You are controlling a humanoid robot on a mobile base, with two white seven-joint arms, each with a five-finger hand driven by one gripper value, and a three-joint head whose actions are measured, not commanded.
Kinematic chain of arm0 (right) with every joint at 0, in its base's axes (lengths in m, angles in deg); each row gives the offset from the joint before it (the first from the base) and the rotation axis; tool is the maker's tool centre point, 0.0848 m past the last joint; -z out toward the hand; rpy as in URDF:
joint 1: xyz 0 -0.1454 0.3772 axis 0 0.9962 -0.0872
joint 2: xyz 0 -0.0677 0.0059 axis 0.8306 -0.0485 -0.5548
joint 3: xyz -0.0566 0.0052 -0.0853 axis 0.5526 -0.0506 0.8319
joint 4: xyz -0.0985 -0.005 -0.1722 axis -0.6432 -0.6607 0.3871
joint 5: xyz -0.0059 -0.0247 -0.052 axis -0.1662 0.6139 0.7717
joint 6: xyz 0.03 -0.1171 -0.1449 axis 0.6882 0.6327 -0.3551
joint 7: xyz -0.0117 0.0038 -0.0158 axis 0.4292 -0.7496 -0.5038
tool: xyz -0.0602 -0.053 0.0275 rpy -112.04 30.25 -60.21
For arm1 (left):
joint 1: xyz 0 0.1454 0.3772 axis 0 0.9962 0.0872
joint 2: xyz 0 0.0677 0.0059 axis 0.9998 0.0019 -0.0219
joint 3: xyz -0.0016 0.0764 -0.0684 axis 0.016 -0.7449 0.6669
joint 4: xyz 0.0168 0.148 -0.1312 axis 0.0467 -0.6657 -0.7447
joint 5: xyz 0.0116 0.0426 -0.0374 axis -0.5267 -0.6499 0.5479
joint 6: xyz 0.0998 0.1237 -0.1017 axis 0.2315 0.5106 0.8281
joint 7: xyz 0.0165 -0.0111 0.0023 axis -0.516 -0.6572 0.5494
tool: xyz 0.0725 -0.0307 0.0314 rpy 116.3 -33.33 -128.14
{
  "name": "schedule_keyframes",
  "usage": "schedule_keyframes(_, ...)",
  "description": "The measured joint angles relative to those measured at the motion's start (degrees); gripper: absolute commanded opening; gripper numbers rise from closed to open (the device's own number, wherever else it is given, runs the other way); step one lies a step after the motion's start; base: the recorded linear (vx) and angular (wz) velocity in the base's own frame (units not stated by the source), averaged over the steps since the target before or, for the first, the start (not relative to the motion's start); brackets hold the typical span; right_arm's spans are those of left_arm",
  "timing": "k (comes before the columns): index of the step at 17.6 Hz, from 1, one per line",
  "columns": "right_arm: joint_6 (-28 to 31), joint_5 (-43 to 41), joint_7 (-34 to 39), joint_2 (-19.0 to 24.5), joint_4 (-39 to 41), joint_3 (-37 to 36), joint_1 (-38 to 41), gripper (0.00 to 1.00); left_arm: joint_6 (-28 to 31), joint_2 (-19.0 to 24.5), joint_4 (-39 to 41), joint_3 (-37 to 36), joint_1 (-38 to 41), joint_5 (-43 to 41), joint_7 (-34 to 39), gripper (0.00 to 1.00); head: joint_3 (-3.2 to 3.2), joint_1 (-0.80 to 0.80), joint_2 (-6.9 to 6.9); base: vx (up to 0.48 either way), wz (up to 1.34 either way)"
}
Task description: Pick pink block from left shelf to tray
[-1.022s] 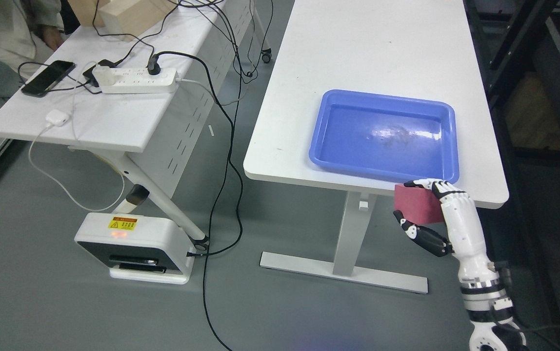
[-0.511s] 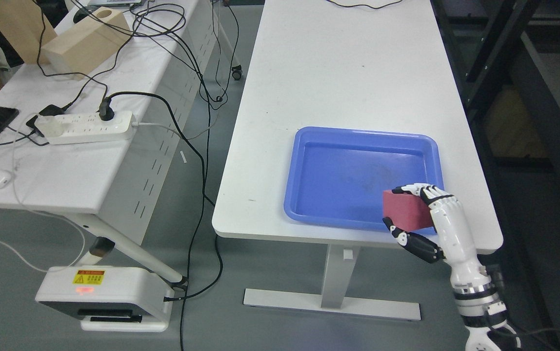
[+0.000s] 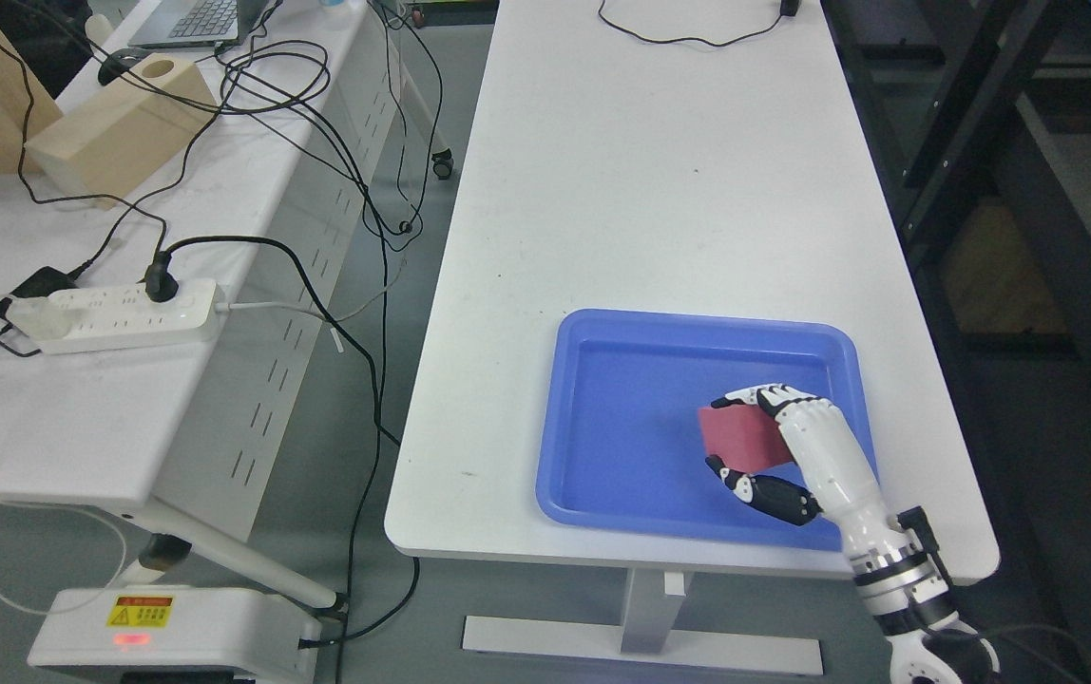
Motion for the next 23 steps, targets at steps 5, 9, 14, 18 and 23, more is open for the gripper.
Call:
schedule_keyframes(5, 0.71, -2.62, 0.32, 0.00, 0.00, 0.91, 1.12, 0.69, 0.00, 0.00, 0.00, 0.00, 0.00, 0.00, 0.00, 1.00, 0.00, 0.00, 0.00, 0.123, 0.00)
schedule_keyframes(9, 0.85, -8.70, 2.76, 0.01, 0.00, 1.39, 2.55, 0.80, 0.00, 0.00, 0.00, 0.00, 0.00, 0.00, 0.00, 1.00, 0.00, 0.00, 0.00, 0.054, 0.00)
schedule_keyframes(14, 0.85, -15.10, 4.46, 0.01, 0.00, 1.40, 3.68, 0.92, 0.00, 0.00, 0.00, 0.00, 0.01, 0.00, 0.00, 1.00, 0.00, 0.00, 0.00, 0.000, 0.00)
schedule_keyframes(18, 0.85, -20.20, 4.72, 0.01, 0.00, 1.02, 4.46, 0.99, 0.00, 0.00, 0.00, 0.00, 0.01, 0.00, 0.00, 1.00, 0.00, 0.00, 0.00, 0.000, 0.00)
schedule_keyframes(23, 0.89, -26.54, 4.78, 0.01, 0.00, 1.08, 4.84, 0.99, 0.00, 0.00, 0.00, 0.00, 0.01, 0.00, 0.00, 1.00, 0.00, 0.00, 0.00, 0.000, 0.00)
